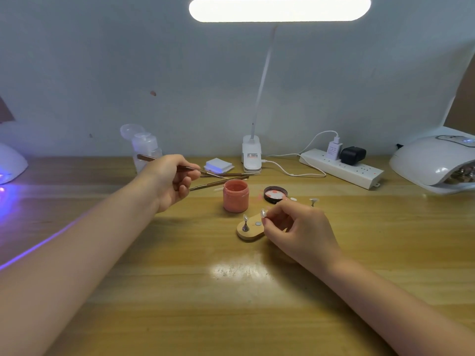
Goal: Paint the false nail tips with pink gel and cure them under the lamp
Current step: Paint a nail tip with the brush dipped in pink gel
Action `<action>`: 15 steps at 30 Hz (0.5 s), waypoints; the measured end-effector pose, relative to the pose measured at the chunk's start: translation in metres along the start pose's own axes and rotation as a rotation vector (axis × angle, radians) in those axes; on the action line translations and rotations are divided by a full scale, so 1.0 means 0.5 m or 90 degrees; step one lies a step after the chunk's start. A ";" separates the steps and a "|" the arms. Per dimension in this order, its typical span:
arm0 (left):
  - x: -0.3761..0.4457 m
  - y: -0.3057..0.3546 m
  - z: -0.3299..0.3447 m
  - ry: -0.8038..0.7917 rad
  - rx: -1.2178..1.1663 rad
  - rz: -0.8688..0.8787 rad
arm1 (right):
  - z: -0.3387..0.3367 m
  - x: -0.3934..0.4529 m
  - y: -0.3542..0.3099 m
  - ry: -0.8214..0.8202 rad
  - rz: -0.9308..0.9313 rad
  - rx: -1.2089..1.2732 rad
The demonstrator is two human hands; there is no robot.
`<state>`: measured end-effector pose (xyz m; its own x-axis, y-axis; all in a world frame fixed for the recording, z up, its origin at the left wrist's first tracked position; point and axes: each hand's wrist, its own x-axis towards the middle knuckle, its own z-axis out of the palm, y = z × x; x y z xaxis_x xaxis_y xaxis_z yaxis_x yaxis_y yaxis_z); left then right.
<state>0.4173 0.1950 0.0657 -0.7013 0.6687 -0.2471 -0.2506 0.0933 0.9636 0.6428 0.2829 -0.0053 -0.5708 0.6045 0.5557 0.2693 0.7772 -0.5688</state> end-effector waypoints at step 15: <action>-0.096 -0.076 0.043 -0.070 -0.118 0.222 | -0.005 0.005 -0.005 0.034 0.055 0.105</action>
<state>0.4749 0.1751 0.0430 -0.6922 0.7128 0.1129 -0.1339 -0.2806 0.9504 0.6428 0.2829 -0.0012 -0.5081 0.6790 0.5299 0.1822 0.6861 -0.7044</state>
